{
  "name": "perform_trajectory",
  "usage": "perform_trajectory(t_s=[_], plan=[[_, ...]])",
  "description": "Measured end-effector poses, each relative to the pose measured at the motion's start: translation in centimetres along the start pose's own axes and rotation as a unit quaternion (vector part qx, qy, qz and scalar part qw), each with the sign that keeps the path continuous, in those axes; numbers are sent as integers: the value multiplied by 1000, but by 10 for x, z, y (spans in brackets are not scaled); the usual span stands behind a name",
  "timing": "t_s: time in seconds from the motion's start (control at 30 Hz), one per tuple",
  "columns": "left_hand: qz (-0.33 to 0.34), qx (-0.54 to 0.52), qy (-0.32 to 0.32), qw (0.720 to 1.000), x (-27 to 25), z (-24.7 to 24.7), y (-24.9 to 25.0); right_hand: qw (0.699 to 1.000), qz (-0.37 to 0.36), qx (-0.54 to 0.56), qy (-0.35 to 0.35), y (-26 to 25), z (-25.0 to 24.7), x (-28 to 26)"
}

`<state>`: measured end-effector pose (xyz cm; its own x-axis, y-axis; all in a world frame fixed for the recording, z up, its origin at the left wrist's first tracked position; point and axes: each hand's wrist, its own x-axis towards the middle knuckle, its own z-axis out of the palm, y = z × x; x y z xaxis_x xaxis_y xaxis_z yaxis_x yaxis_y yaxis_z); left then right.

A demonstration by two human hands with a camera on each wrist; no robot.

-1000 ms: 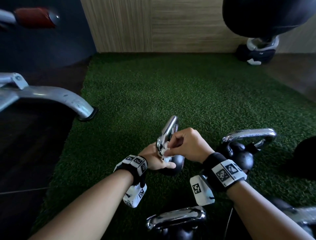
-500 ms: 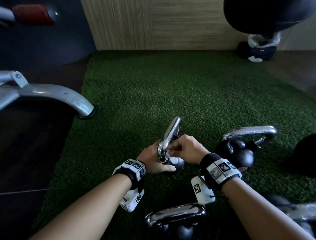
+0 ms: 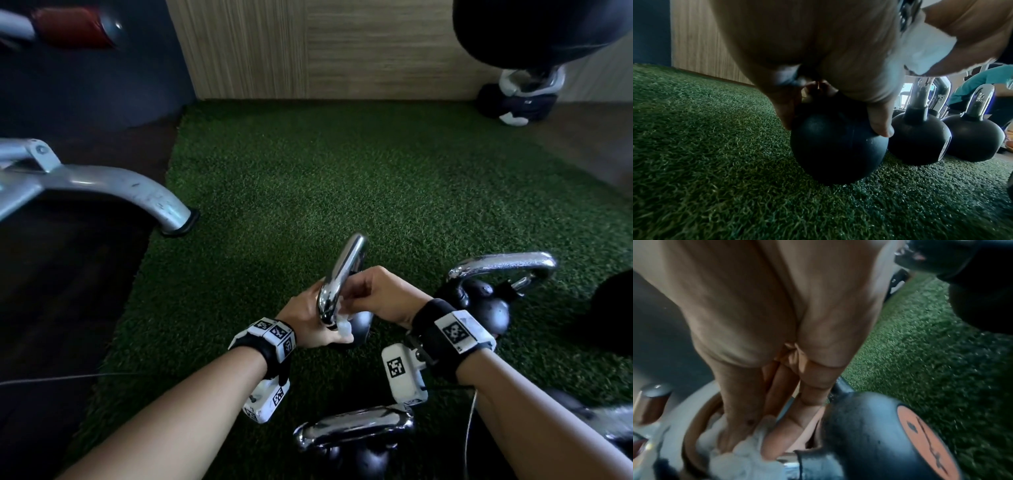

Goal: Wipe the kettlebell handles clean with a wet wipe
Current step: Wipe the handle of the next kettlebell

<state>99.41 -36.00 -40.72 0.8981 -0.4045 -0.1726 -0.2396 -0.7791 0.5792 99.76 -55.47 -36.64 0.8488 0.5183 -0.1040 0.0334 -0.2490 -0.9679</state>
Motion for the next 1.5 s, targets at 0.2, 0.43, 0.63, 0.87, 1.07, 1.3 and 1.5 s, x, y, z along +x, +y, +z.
perform_trajectory(t_s=[0.2,0.43,0.63,0.87,1.07,1.3,1.5], plan=[[18,17,8,1000,2,-1,2,944,87,316,32,-5,3,-4],[27,50,-4,998,4,4,0,942,91,324,19,-6,7,-9],[26,4,24,999,-4,-2,6,882,58,437,164,-5,2,1],[36,1,26,999,-9,-4,10,913,48,339,222,-12,16,4],[7,7,14,1000,-10,-6,15,892,26,280,353,-10,16,13],[2,-16,17,1000,-10,-3,10,849,50,117,514,-7,-2,22],[-14,-32,18,999,-13,-6,15,861,93,-34,499,-9,3,31]])
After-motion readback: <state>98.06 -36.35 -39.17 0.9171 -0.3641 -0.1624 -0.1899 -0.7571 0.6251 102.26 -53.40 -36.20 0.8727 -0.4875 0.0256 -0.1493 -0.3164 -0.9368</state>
